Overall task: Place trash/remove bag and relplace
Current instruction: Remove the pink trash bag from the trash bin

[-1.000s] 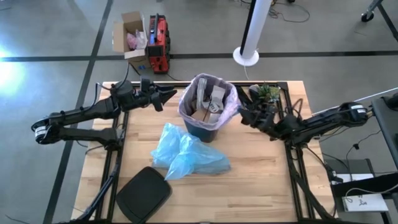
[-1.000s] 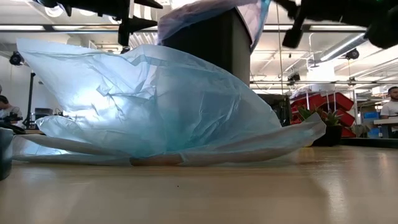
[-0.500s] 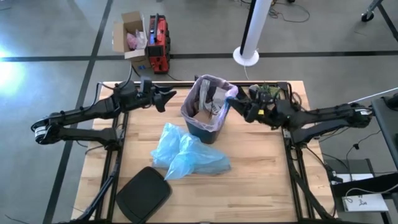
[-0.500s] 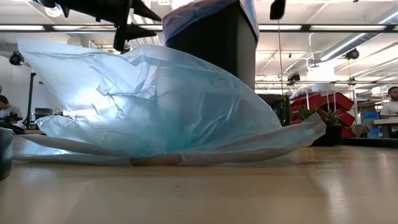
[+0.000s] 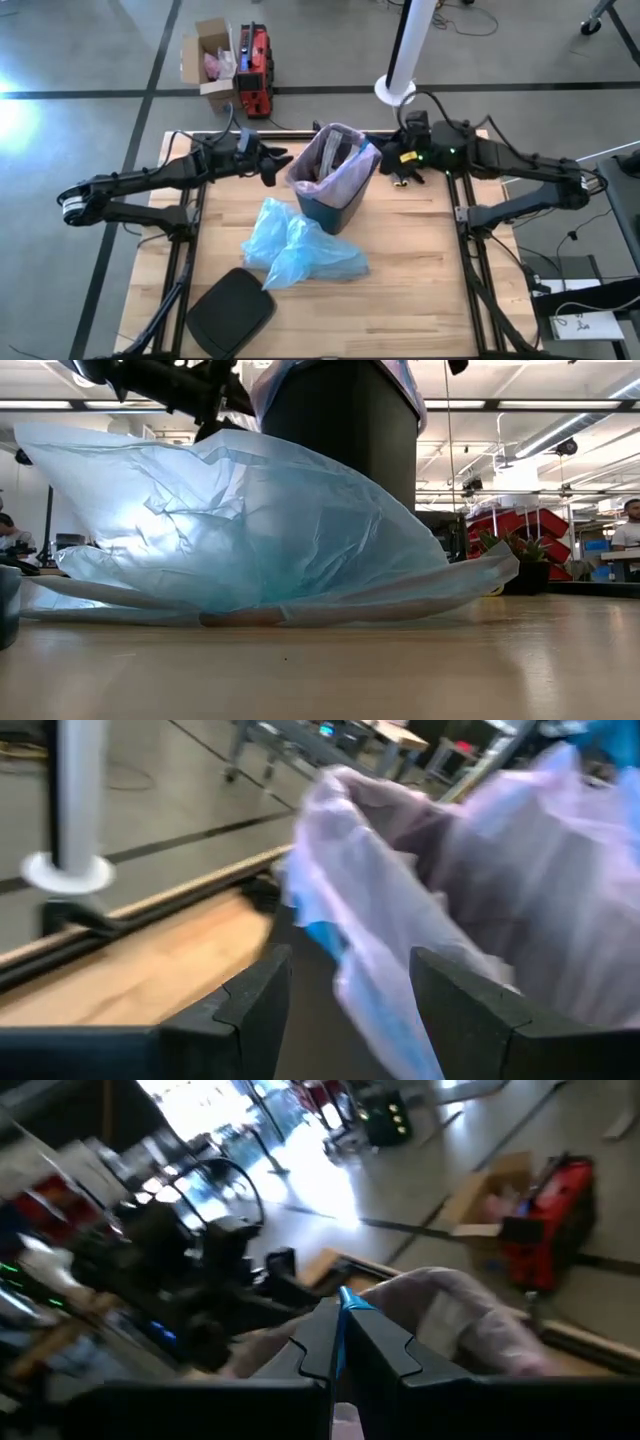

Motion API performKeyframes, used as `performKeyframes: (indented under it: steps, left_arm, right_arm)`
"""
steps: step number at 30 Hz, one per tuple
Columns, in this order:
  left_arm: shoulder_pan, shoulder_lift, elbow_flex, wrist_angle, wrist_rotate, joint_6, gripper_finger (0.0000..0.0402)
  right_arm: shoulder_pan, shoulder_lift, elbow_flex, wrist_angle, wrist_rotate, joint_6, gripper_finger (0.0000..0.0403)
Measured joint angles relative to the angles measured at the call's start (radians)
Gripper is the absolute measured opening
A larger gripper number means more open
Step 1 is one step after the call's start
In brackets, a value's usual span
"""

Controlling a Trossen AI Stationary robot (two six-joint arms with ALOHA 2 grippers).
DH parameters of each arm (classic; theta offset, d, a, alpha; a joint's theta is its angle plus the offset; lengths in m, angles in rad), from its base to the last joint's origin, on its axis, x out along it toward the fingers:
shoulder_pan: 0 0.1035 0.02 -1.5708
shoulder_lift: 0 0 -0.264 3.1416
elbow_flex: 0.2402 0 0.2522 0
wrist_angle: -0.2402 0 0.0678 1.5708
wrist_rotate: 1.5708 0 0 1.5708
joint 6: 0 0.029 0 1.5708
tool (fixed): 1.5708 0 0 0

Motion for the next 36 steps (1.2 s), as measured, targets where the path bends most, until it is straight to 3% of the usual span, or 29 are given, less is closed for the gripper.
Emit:
performKeyframes:
  steps: [7,11,15,20,26,31,36]
  left_arm:
    - [-0.027,0.036,0.000,0.043,0.107,-0.001,0.0191]
    - [-0.051,0.035,-0.001,0.052,0.149,0.002,0.0190]
    - [-0.074,0.034,-0.001,0.053,0.151,0.002,0.0192]
    - [-0.100,0.029,-0.001,0.067,0.154,-0.007,0.0190]
    - [-0.100,-0.036,-0.002,0.050,0.152,0.010,0.0193]
    - [-0.087,-0.075,-0.002,0.009,0.101,0.079,0.0198]
    - [-0.086,-0.029,-0.002,-0.036,0.091,0.120,0.0193]
  right_arm:
    - [-0.097,0.087,0.106,-0.078,-0.059,-0.126,0.0008]
    - [-0.154,0.169,0.185,-0.071,-0.153,-0.212,0.0008]
    - [-0.165,0.261,0.262,-0.053,-0.341,-0.278,0.0008]
    - [-0.124,0.323,0.311,-0.046,-0.701,-0.325,0.0008]
    - [-0.025,0.302,0.311,-0.131,-0.880,-0.301,0.0008]
    - [0.042,0.267,0.311,-0.345,-0.890,-0.224,0.0008]
    - [0.062,0.233,0.310,-0.603,-0.746,-0.136,0.0008]
